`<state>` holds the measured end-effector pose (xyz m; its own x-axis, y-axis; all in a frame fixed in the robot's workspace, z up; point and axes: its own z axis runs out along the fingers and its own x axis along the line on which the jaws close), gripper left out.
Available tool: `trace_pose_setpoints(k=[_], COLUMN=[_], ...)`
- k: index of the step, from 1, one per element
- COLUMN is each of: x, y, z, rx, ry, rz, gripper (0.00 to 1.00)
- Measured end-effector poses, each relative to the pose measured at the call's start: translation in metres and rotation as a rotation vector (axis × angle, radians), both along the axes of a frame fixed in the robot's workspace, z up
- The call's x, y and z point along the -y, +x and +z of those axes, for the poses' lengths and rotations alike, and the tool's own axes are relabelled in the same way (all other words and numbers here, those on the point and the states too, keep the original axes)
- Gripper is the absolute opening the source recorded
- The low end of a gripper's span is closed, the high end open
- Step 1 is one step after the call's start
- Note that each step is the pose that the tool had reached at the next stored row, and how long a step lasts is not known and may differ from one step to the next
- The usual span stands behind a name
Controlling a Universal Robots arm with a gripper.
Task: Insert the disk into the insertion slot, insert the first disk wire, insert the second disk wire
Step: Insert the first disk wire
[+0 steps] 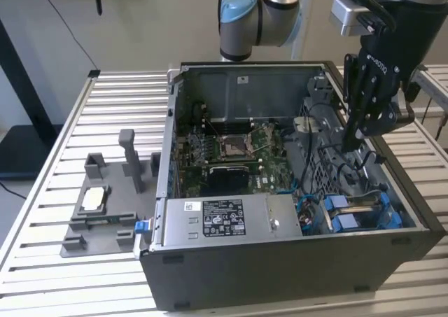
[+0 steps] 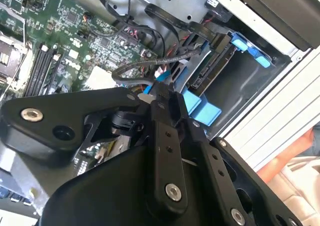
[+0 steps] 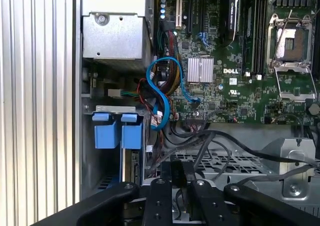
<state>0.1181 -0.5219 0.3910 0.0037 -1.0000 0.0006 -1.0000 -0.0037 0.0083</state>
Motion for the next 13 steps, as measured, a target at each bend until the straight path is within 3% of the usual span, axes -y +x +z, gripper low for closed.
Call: trace_pose_setpoints(k=[13], x=[0.0007], y=[0.0001], z=[-0.0003], rx=[0.0], ry=[-0.0004], rz=[0.0], gripper=[0.19])
